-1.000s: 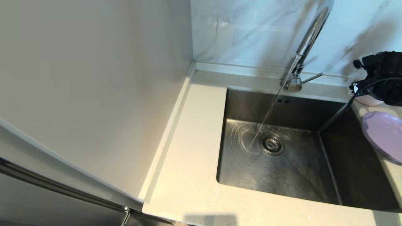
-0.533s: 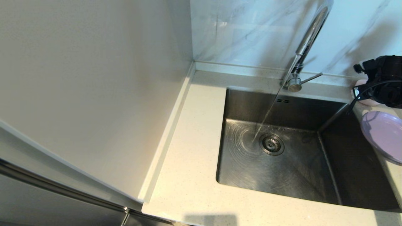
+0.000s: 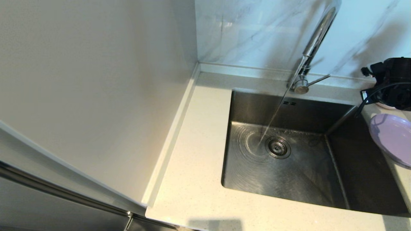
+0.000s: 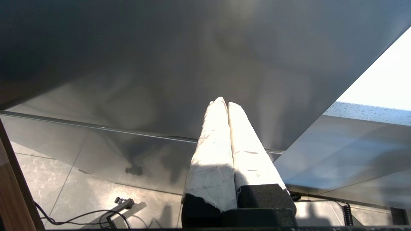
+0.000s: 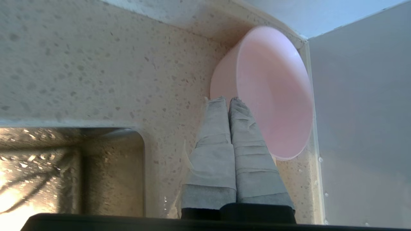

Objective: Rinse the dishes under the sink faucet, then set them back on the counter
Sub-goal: Pick up the bowl

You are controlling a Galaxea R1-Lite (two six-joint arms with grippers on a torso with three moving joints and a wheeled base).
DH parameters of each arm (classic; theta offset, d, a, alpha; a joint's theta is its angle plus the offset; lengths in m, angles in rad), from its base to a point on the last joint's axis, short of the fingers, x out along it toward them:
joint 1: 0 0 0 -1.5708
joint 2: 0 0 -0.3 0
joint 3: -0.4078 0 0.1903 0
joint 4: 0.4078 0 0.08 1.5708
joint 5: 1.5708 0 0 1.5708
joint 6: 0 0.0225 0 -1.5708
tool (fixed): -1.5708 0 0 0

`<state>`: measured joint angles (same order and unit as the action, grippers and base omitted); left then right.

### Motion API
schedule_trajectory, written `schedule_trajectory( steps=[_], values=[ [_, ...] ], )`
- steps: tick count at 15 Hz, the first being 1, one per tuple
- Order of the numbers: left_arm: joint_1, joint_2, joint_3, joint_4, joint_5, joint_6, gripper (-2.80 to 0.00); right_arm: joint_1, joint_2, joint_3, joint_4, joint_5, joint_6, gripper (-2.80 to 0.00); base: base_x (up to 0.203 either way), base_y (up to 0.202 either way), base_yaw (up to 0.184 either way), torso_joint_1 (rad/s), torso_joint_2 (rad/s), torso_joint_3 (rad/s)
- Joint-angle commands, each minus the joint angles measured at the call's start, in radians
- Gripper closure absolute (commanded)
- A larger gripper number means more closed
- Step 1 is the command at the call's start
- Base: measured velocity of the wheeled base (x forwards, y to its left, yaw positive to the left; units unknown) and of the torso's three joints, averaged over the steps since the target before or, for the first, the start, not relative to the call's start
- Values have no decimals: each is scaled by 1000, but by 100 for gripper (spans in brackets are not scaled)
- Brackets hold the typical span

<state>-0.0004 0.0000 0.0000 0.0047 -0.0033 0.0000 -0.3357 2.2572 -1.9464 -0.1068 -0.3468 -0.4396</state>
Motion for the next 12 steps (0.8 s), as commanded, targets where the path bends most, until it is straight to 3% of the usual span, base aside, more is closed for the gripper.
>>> schedule_trajectory(
  steps=[1, 12],
  values=[
    [0, 0, 0, 0, 0, 0, 0, 1, -15, 1, -2, 6, 7, 0, 0, 0, 0, 0, 0, 0],
    [0, 0, 0, 0, -1, 0, 0, -8, -29, -20, -36, 5, 21, 0, 0, 0, 0, 0, 0, 0]
  ],
)
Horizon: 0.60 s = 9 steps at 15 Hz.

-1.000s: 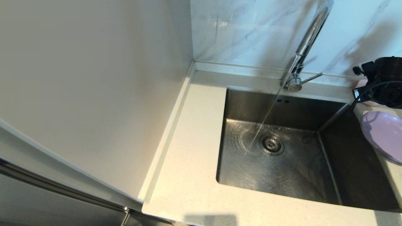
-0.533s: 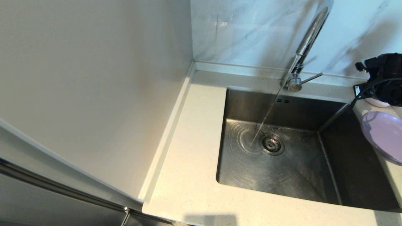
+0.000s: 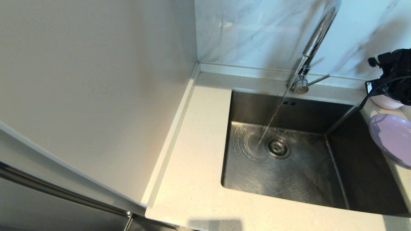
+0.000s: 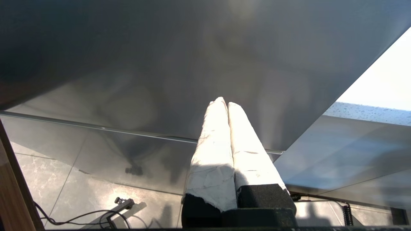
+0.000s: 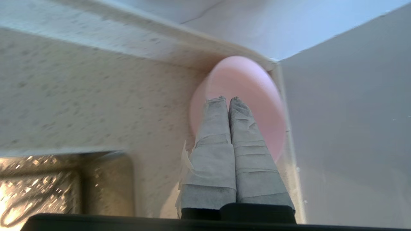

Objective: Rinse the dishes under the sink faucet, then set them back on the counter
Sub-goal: Pick up the bowl

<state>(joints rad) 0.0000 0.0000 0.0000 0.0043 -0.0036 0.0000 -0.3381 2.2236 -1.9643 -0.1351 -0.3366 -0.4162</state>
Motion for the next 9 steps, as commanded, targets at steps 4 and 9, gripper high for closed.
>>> schedule_trajectory(
  steps=[4, 9],
  values=[
    [0, 0, 0, 0, 1, 0, 0, -20, 31, -2, -104, -59, -6, 0, 0, 0, 0, 0, 0, 0],
    [0, 0, 0, 0, 0, 0, 0, -31, 97, 3, -207, -92, -56, 0, 0, 0, 0, 0, 0, 0]
  ],
)
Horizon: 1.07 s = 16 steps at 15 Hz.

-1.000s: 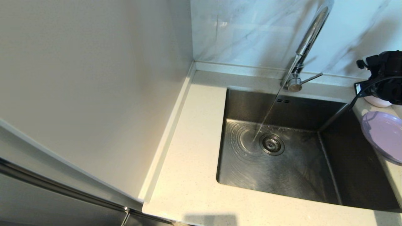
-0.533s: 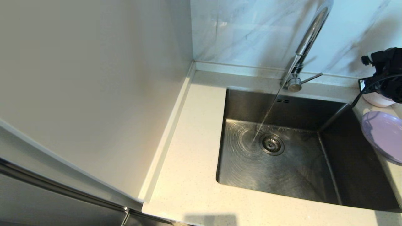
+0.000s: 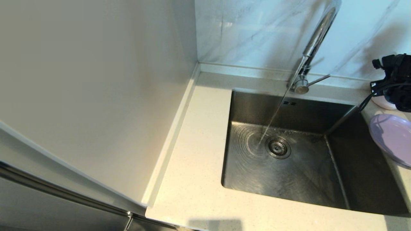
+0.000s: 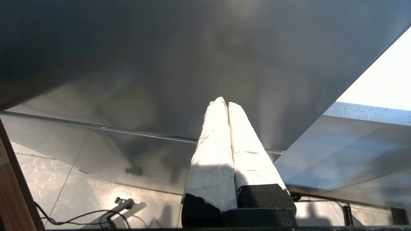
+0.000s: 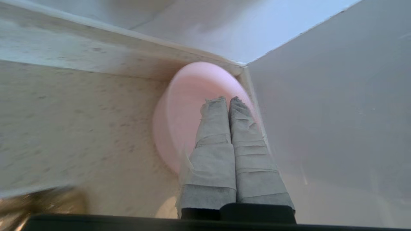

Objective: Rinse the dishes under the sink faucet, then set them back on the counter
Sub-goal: Pick up the bowl

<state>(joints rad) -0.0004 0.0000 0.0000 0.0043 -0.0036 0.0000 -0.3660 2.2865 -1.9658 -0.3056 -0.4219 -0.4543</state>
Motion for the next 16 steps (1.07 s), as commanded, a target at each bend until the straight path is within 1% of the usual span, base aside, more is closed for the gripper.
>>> schedule_trajectory(
  steps=[1, 3, 6, 9, 11, 12, 16],
  values=[
    [0, 0, 0, 0, -1, 0, 0, -7, 50, 4, -60, -8, -37, 0, 0, 0, 0, 0, 0, 0],
    [0, 0, 0, 0, 0, 0, 0, -10, 66, 4, -73, -8, -62, 0, 0, 0, 0, 0, 0, 0],
    [0, 0, 0, 0, 1, 0, 0, -8, 59, 29, -67, 0, -63, 0, 0, 0, 0, 0, 0, 0],
    [0, 0, 0, 0, 1, 0, 0, -8, 29, 48, -67, 26, -61, 0, 0, 0, 0, 0, 0, 0],
    [0, 0, 0, 0, 1, 0, 0, -7, 6, 89, -67, 35, -59, 0, 0, 0, 0, 0, 0, 0],
    [0, 0, 0, 0, 1, 0, 0, -7, -7, 120, -68, 49, -58, 0, 0, 0, 0, 0, 0, 0],
    [0, 0, 0, 0, -1, 0, 0, -7, -85, 248, -70, 156, -47, 0, 0, 0, 0, 0, 0, 0]
  ],
)
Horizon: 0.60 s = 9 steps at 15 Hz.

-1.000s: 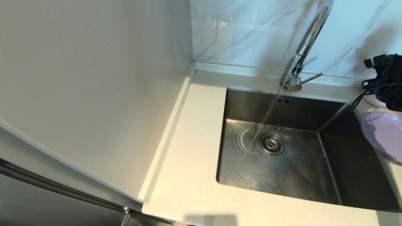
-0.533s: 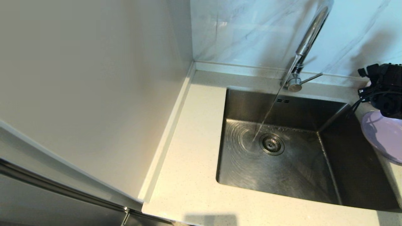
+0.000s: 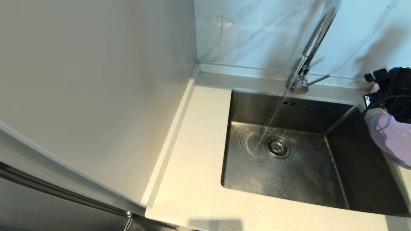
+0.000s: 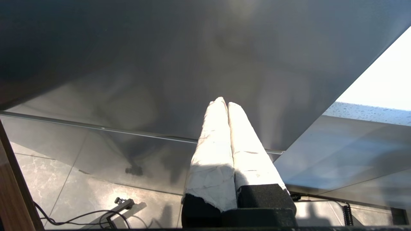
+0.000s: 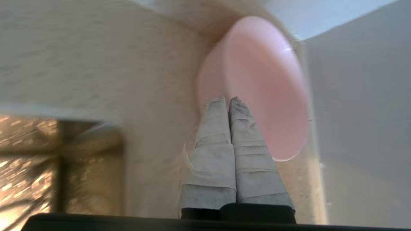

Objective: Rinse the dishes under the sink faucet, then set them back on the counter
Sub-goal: Pick up the bowl

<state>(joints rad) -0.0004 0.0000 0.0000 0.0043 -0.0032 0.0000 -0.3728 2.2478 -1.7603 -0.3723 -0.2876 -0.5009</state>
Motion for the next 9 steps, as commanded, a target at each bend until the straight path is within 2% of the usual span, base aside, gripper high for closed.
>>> schedule_trajectory(
  steps=[1, 6, 9],
  values=[
    [0, 0, 0, 0, 0, 0, 0, 1, -66, 66, -3, 47, 13, 0, 0, 0, 0, 0, 0, 0],
    [0, 0, 0, 0, -1, 0, 0, 8, -134, 120, -4, 110, 42, 0, 0, 0, 0, 0, 0, 0],
    [0, 0, 0, 0, -1, 0, 0, 19, -136, 84, -6, 100, 48, 0, 0, 0, 0, 0, 0, 0]
  ],
)
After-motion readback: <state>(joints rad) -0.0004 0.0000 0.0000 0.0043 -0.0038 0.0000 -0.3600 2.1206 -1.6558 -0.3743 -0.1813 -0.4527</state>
